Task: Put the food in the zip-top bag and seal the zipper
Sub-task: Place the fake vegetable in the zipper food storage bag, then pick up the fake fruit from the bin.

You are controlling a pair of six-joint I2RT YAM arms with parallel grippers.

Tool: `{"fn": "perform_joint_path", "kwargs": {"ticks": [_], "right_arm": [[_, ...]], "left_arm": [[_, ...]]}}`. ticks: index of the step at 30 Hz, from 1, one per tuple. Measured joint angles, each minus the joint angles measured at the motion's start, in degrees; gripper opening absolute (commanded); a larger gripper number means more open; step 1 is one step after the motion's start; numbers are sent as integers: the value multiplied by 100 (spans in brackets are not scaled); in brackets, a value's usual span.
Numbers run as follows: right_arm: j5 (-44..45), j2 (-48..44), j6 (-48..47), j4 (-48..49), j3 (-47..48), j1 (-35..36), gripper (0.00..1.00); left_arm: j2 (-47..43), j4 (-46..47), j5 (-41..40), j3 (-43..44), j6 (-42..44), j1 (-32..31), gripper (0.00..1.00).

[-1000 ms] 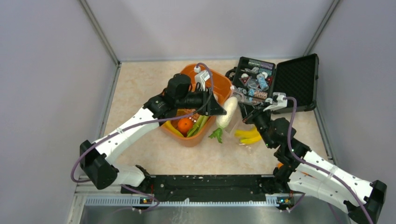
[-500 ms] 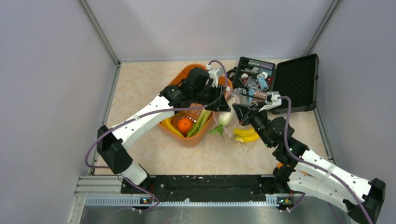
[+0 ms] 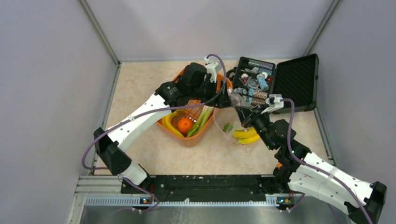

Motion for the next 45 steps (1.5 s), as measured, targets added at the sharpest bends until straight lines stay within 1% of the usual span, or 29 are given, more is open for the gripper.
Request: {"fn": "perform_joint_path", "kwargs": {"ticks": [2, 3, 5, 6, 10, 12, 15, 17, 19, 21, 23, 25, 29, 32, 36, 39, 40, 42, 44, 45], "right_arm": [[44, 2, 7, -20, 0, 0, 0], [74, 2, 9, -33, 0, 0, 0], [192, 11, 4, -90, 7, 0, 0], [267, 20, 0, -120, 11, 0, 0], [483, 11, -103, -258, 48, 0, 0], [516, -63, -188, -258, 48, 0, 0], [509, -229, -280, -256, 48, 0, 0], [496, -339, -319, -256, 48, 0, 0], [461, -402, -328, -251, 46, 0, 0], [433, -404, -334, -249, 44, 0, 0], [391, -391, -354, -251, 37, 0, 0], [367, -382, -365, -254, 37, 0, 0], [361, -380, -380, -254, 37, 0, 0], [365, -380, -413, -254, 37, 0, 0], [369, -380, -417, -251, 37, 0, 0], [372, -382, -422, -249, 31, 0, 0], [372, -382, -426, -254, 26, 0, 0], [374, -382, -435, -247, 2, 0, 0], [374, -382, -444, -256, -7, 0, 0], [374, -385, -450, -256, -9, 0, 0]], "left_arm": [[-52, -96, -4, 48, 114, 0, 80], [-101, -109, -17, 52, 162, 0, 84], [-295, -151, -170, 35, 310, 0, 95], [-455, -133, -319, -24, 380, 2, 98], [-1572, -74, -1340, -686, 750, 131, 99], [-2028, -90, -1705, -1003, 918, 415, 99], [-2225, -98, -2011, -1482, 1132, 1056, 99], [-2020, -245, -2149, -1698, 1290, 1388, 97], [-1451, -496, -2194, -1746, 1491, 1604, 94], [-813, -636, -2216, -1740, 1637, 1700, 95], [-197, -837, -2271, -1727, 1779, 1773, 93], [334, -1108, -2337, -1631, 1882, 1853, 93], [931, -1292, -2500, -1399, 2004, 1958, 93], [1141, -1349, -2557, -1176, 2096, 2000, 88], [1421, -1344, -2555, -859, 2194, 2006, 67], [1609, -1340, -2485, -809, 2277, 2009, 58], [1665, -1353, -2439, -809, 2291, 2009, 53], [1751, -1377, -2391, -809, 2350, 2009, 45], [1762, -1386, -2367, -809, 2393, 2009, 32], [1759, -1392, -2367, -809, 2433, 2011, 28]]}}
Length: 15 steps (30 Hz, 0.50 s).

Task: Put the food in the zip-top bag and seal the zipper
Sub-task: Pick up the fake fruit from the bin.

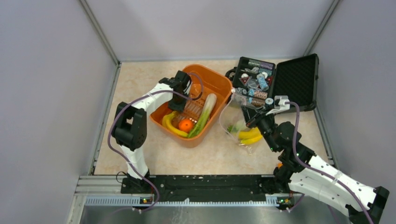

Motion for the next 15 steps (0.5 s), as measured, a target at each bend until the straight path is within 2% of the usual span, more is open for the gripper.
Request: {"fn": "perform_joint_path", "kwargs": {"ticks": [5, 9, 15], "right_arm": [[2, -2, 0, 2, 0, 0, 0], [4, -2, 7, 2, -2, 0, 0], [2, 2, 66, 22, -28, 0, 0]], "left_arm": [[-26, -221, 9, 2, 98, 35, 0], [-251, -177, 61, 9, 0, 28, 0], [-1126, -9, 125, 11, -76, 17, 0]]}}
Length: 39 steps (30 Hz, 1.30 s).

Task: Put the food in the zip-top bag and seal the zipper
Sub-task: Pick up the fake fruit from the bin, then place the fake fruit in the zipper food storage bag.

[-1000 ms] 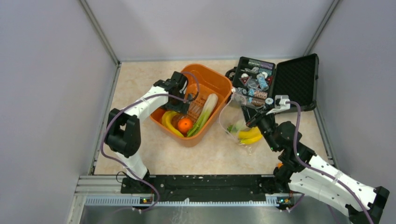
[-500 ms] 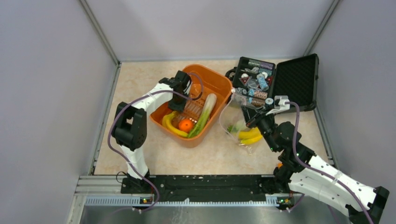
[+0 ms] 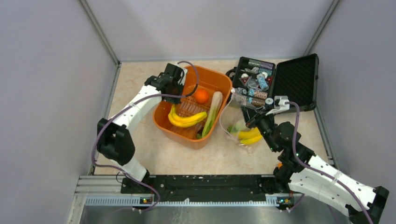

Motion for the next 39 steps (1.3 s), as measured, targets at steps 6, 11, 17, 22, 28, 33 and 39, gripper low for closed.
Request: {"fn": "perform_joint_path", "kwargs": {"ticks": [6, 11, 17, 22, 28, 33, 39], "right_arm": [[0, 0, 42, 4, 0, 0, 0], [-4, 2, 103, 24, -7, 0, 0], [-9, 116, 232, 28, -11, 0, 0], [-20, 238, 334, 13, -9, 0, 0], [-136, 452, 433, -87, 107, 0, 0], [-302, 756, 494, -289, 452, 0, 0], [-457, 1038, 601, -448, 726, 0, 0]], "left_arm": [[-737, 260, -133, -37, 17, -22, 0], [-1755, 1027, -155, -686, 31, -57, 0], [-3084, 2140, 444, -1639, 42, -85, 0], [-3727, 3292, 1099, -2273, 90, -278, 0], [-4054, 4422, 1038, -2756, 649, -1143, 0], [-4059, 5475, 962, -2988, 1316, -1731, 0], [-4041, 6325, 442, -3163, 2350, -2194, 0]]}}
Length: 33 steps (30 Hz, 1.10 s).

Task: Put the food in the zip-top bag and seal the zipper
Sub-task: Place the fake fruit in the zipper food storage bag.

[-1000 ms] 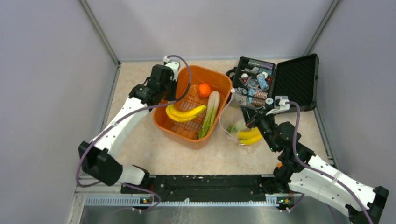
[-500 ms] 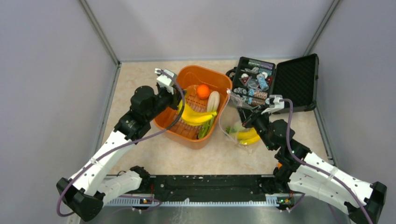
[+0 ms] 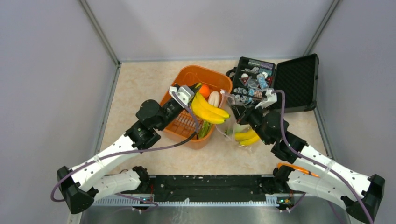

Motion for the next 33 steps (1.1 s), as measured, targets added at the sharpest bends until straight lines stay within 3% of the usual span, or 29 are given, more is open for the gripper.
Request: {"fn": "perform_joint_path", "kwargs": {"ticks": [8, 13, 25, 33], "right_arm": [[-120, 114, 92, -55, 7, 0, 0], [-140, 116, 238, -323, 118, -4, 0], [-299, 63, 420, -468, 345, -4, 0], [-299, 289, 695, -737, 675, -4, 0]], "left_arm": [[450, 1150, -1187, -238, 2173, -1134, 0], [798, 1637, -1668, -330, 3303, -1423, 0], [938, 1950, -2009, -352, 4242, -1711, 0], [1718, 2269, -2420, -240, 5110, -2205, 0]]}}
